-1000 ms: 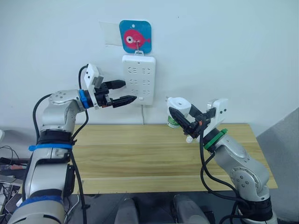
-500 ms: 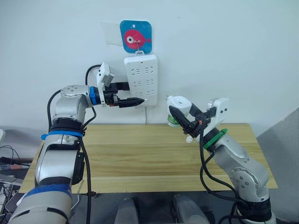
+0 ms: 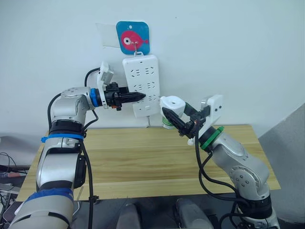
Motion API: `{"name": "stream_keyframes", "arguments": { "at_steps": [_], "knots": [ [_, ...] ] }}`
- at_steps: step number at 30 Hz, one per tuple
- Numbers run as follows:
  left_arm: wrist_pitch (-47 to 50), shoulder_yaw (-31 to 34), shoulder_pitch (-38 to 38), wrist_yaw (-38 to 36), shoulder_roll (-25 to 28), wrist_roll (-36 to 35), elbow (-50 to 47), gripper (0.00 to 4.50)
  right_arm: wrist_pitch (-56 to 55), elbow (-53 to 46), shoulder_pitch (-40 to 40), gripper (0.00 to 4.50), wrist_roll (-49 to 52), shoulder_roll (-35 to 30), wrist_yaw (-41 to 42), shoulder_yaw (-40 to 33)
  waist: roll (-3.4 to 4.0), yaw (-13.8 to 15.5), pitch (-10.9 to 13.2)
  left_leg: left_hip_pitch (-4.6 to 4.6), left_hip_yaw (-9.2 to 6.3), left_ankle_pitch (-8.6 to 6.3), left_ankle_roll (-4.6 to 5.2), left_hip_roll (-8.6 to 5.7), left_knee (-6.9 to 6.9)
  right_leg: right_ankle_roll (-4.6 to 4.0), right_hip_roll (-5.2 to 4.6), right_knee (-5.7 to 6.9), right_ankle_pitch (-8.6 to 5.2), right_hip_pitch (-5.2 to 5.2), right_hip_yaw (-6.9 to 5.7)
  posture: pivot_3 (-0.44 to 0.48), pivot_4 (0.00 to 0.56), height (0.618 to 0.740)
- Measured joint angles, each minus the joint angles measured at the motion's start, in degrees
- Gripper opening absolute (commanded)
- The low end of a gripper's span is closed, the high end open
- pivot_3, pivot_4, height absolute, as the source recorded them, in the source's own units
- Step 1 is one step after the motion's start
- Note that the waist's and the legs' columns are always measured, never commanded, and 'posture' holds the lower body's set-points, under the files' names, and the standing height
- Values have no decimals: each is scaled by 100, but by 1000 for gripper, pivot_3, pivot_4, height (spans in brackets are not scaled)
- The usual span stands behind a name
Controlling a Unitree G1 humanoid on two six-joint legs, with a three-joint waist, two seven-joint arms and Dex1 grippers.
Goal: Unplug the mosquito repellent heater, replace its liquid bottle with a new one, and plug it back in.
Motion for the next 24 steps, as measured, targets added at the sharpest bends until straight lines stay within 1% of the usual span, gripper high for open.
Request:
{"name": "stream_keyframes", "arguments": {
  "at_steps": [6, 9, 24],
  "knots": [
    [393, 17, 103, 34, 2, -30, -335, 1322, 274, 138, -281, 3026, -49, 144, -109, 146, 0, 8, 0, -1, -2, 1, -2, 0, 0, 0, -1, -2, 0, 0, -1, -173, 136, 740],
    [426, 25, 108, 41, 2, -30, -358, 1322, 334, 189, -312, 3026, -119, 172, -137, 167, 0, 8, 0, -1, 0, 9, -16, 0, -1, 0, -1, -4, 0, 0, 0, -173, 136, 740],
    [478, 31, 108, 72, 0, -32, -375, 1322, 426, 327, -427, 3026, -458, 375, -227, 177, 0, 8, 0, -1, 0, 9, -16, 0, -1, 0, -1, -2, 0, -1, 0, -165, 137, 740]
  ]
}}
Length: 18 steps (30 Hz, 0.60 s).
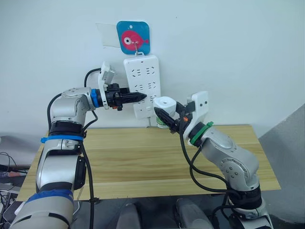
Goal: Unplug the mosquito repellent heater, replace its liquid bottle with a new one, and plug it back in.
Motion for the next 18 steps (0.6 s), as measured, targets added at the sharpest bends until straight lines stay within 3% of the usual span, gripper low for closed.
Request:
{"name": "stream_keyframes", "arguments": {
  "at_steps": [18],
  "knots": [
    [29, 33, 86, 122, -9, -1, -169, 1322, 113, 106, -195, 3026, -377, 22, -11, 124, 0, 4, 0, 0, 0, 0, -1, 0, 0, 0, 0, 3, 0, -1, 1, -156, 131, 740]
  ]
}}
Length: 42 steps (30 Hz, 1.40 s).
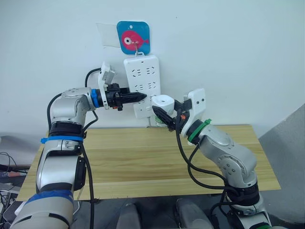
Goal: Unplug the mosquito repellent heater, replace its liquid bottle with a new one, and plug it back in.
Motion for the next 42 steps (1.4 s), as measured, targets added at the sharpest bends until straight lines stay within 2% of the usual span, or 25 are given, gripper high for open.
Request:
{"name": "stream_keyframes", "arguments": {
  "at_steps": [8, 16, 25, 42],
  "knots": [
    [196, 122, 145, 250, -106, -94, -207, 1322, -102, 90, -86, 3026, -483, 51, -49, 229, 0, 2, 0, 2, -2, -1, 7, -1, 2, 0, 0, 12, 0, 0, 0, -153, 136, 740],
    [374, 346, 448, 706, -220, -127, -650, 1322, -751, 657, -152, 3026, -1192, 371, -53, 561, 0, -38, 0, 20, 1, 16, 15, -1, 4, -12, 5, 41, 14, 1, 8, -138, 154, 740],
    [492, 450, 521, 841, -202, -127, -723, 1322, -1135, 1104, -295, 3026, -1677, 689, 10, 712, 0, -101, 1, 39, 1, 37, 5, -1, 2, -7, 11, 67, 19, 1, 19, -129, 157, 740],
    [492, 466, 531, 832, -178, -125, -724, 1322, -632, 1050, -397, 3026, -1823, 644, 312, 668, 0, -107, 1, 43, 1, 42, 3, 0, -4, 7, 16, 67, 15, 1, 25, -130, 158, 740]
  ]
}}
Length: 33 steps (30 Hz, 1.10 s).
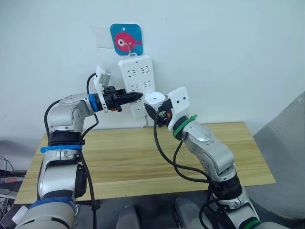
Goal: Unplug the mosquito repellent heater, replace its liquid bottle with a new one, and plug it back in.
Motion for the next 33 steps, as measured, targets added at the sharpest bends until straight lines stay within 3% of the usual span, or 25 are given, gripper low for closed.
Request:
{"name": "stream_keyframes", "arguments": {
  "at_steps": [33],
  "knots": [
    [-102, 57, 96, 110, 69, 16, -35, 1322, 247, 313, -343, 3026, -373, 113, 384, -19, 0, -60, 0, 20, 5, 11, -1, 6, -10, 4, 18, -3, 5, -1, 25, -121, 141, 740]
  ]
}}
